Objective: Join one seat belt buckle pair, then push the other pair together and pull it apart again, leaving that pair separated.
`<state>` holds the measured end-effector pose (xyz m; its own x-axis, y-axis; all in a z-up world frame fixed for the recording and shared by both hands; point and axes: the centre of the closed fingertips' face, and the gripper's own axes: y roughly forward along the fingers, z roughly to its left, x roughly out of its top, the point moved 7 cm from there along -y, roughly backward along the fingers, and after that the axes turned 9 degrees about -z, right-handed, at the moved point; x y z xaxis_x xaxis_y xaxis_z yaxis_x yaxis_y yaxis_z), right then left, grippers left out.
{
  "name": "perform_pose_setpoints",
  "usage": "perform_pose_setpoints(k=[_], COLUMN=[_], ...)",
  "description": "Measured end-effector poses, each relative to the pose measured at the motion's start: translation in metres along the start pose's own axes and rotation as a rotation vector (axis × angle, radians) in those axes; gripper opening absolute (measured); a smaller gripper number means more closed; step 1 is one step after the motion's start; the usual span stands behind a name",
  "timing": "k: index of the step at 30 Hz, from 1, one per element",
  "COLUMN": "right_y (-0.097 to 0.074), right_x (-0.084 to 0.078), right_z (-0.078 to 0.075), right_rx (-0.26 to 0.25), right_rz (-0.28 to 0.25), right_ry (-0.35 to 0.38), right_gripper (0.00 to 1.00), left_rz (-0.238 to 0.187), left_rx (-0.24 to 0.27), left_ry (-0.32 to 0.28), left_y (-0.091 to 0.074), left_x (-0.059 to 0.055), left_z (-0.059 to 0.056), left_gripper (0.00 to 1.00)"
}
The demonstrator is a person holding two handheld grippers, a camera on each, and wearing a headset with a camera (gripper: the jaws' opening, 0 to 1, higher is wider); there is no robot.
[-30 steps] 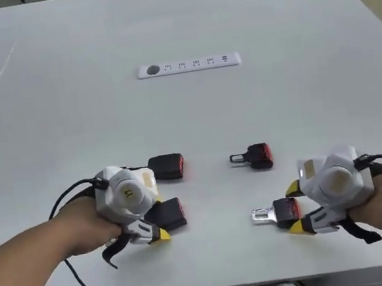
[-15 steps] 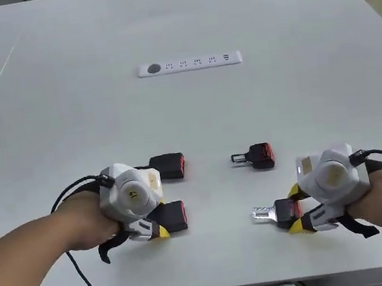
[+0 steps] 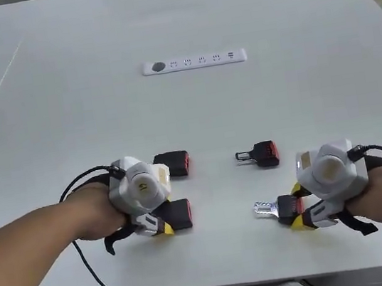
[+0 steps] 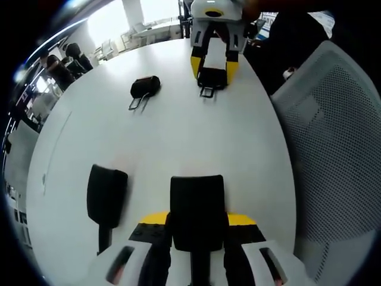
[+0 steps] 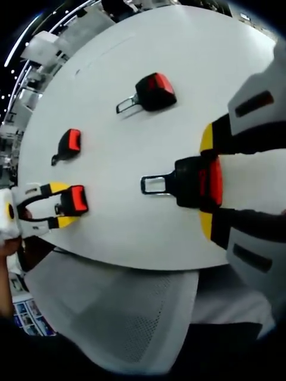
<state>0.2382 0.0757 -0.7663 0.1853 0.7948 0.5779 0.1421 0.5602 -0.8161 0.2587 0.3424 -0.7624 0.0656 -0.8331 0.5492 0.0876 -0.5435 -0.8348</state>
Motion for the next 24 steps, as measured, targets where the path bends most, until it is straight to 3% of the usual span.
perform_pose_setpoints(k=[7,24], right_y=[0.006,0.035], right_x=[0.011,0.05], right_z=[0.003,0.011], right_rx=[0.005,0.029], right_rz=[0.003,-0.046], right_ry=[-0.012,-0.087], right_gripper=[0.34,0.34], left_rz=[0.006,0.011], left_rx=[0.003,-0.015], left_ry=[-0.009,-0.004], left_y=[0.0,0.001], left_x=[0.0,0.0], left_z=[-0.001,0.001], left_gripper=[0.34,0.34])
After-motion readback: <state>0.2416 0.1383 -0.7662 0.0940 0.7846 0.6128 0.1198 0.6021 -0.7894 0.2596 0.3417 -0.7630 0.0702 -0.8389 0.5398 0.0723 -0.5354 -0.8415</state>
